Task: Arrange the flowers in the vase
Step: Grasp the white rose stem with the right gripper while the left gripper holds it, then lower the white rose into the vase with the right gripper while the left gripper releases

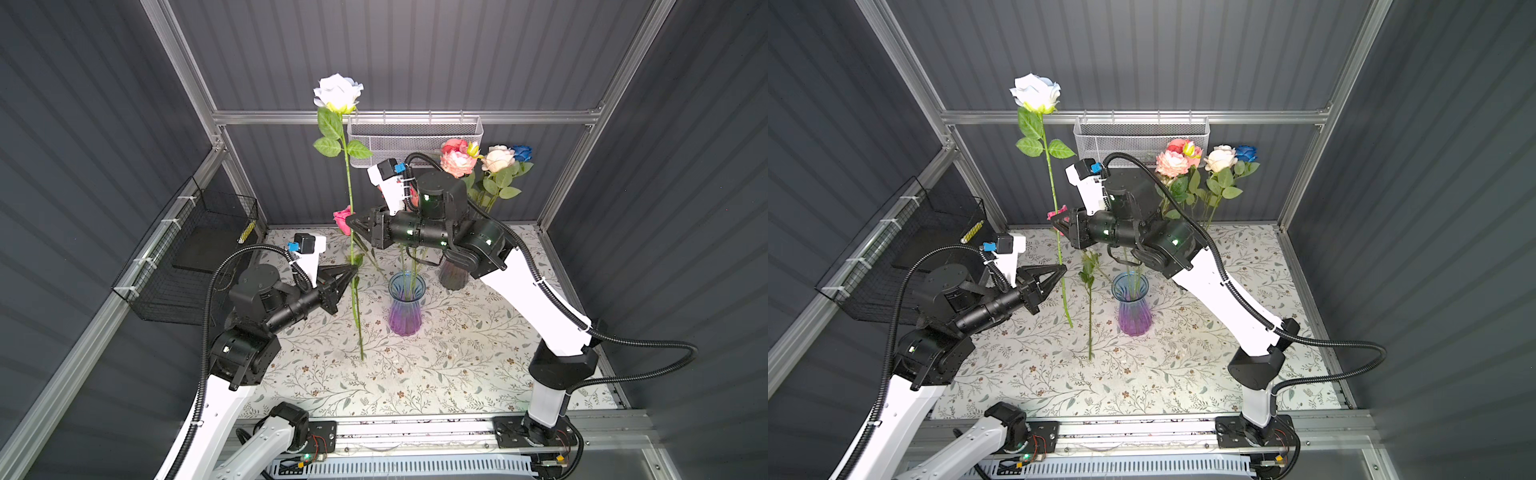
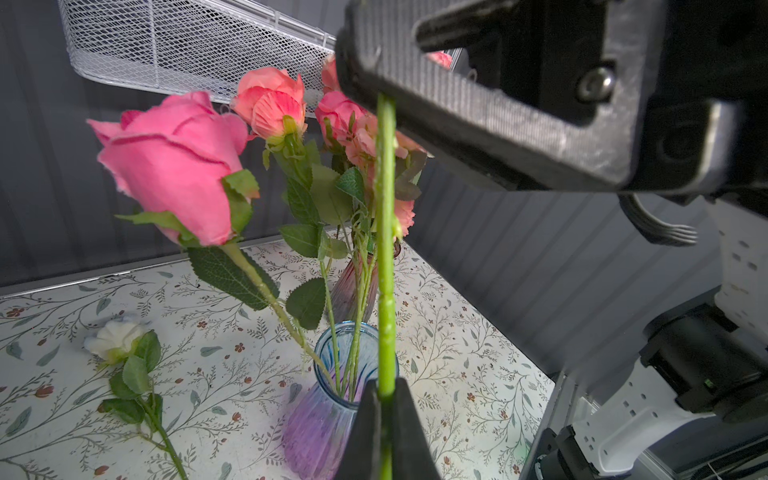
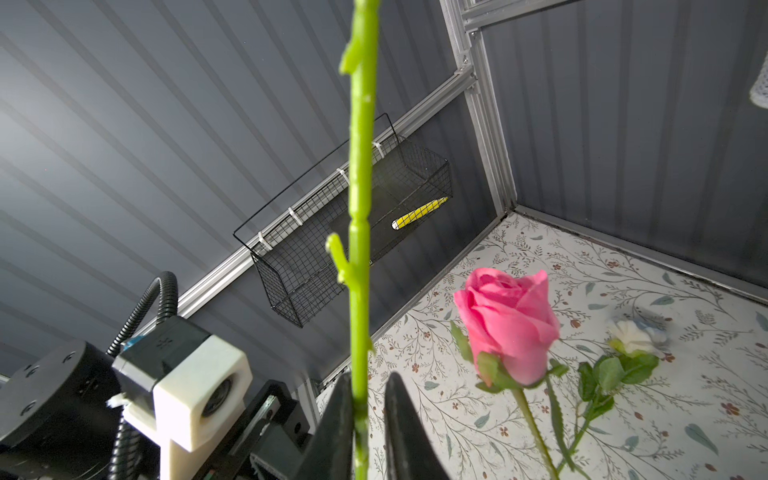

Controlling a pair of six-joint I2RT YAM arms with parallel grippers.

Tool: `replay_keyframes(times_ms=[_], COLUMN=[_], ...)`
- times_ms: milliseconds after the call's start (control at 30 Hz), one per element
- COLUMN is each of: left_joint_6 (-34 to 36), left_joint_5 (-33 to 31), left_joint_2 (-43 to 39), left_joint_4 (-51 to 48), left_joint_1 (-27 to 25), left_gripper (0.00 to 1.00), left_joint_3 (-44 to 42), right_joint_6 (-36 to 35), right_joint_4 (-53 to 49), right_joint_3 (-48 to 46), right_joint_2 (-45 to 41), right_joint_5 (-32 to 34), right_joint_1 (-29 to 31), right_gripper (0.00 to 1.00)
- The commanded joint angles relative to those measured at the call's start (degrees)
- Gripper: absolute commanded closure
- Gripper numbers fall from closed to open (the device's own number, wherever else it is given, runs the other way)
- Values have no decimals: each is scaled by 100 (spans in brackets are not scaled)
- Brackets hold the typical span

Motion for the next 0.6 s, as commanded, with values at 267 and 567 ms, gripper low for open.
replay_keyframes(times_ms=[267,567], left_joint_6=[104,-63], left_joint_5=[-98,-259], left_joint_2=[-73,62], left_joint_4=[-11,408], left_joint_1=[4,-1], left_gripper=[68,89], left_joint_3=[150,-60], right_joint_6=[-481,-473], right_joint_4=[176,584], right_joint_3=[-8,-467], right_joint_2=[-81,-257], right_joint_5=[504,792], right_joint_1=[257,294], right_gripper=[87,93])
